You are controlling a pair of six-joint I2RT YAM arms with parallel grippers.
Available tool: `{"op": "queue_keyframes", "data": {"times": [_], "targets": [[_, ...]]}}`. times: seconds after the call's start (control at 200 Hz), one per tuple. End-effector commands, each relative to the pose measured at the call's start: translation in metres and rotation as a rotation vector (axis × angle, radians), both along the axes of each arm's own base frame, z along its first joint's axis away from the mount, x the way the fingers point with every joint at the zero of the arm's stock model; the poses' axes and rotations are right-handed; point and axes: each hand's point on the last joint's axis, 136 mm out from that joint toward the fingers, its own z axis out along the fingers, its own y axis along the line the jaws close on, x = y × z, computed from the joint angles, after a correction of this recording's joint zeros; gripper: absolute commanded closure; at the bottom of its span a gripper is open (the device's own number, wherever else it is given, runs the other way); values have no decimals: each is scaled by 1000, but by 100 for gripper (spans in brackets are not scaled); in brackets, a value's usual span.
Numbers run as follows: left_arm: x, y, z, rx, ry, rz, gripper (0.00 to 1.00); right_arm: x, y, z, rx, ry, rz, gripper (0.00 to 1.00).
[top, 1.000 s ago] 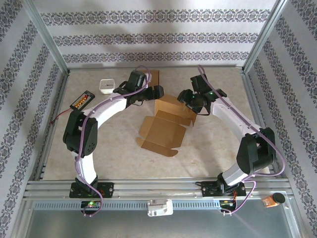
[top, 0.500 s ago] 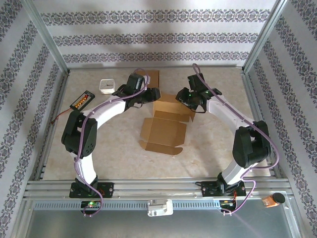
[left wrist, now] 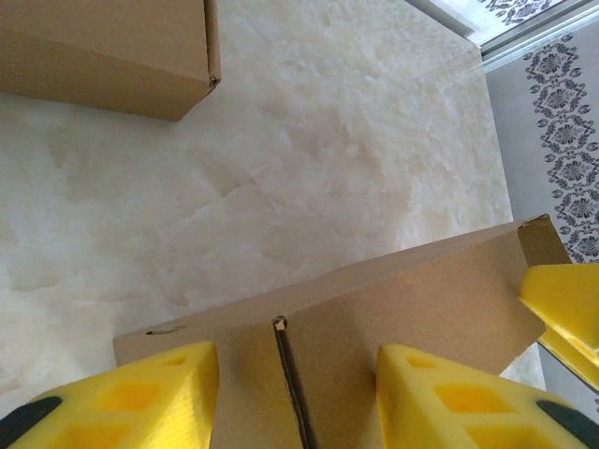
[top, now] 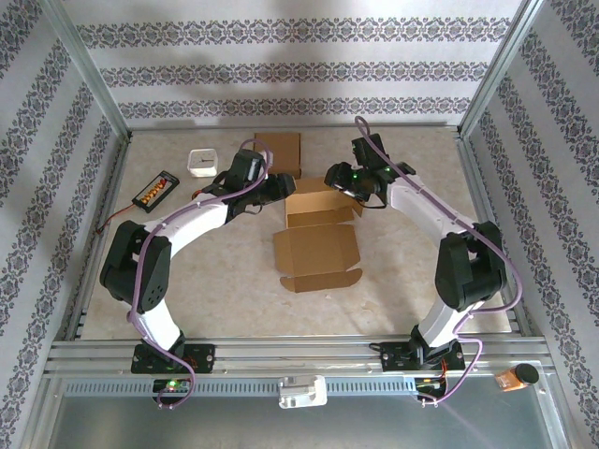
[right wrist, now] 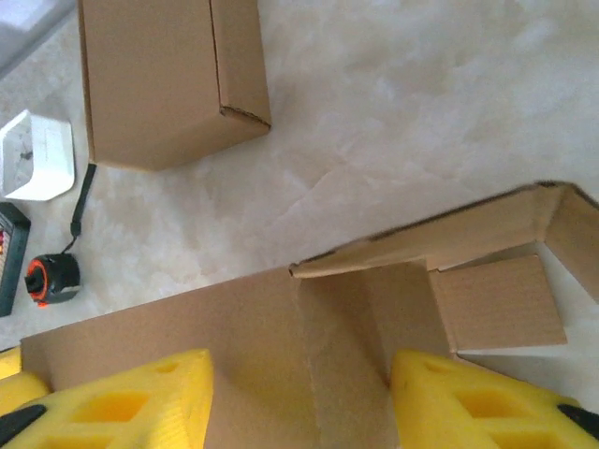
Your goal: Fold the paper box
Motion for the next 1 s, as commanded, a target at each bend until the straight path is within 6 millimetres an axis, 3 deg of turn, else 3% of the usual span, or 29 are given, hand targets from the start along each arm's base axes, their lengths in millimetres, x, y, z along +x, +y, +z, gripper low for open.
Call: {"op": "queue_keyframes", "data": {"times": [0.0, 0.11, 0.22, 0.405, 0.555, 0.75, 0.994], "targets": [[-6, 4, -7, 48, 22, 8, 53, -15, -19, 39, -50, -118, -28, 42], [-7, 4, -7, 71, 11, -3, 53, -35, -52, 40, -104, -175, -123, 38], [-7, 2, -5, 91, -6, -15, 53, -58, -77, 12, -156, -180, -189, 36], [-10, -3, -6, 116, -8, -42, 53, -73, -48, -29, -102, -170, -80, 38], [-9, -1, -10, 138, -8, -38, 53, -60, -26, -51, -122, -203, -39, 38], [-7, -1, -13, 146, -3, -39, 53, -28, -25, -77, -174, -230, -77, 37], [-5, -1, -9, 156, -13, -41, 53, -5, -38, -103, -230, -224, -121, 31]]}}
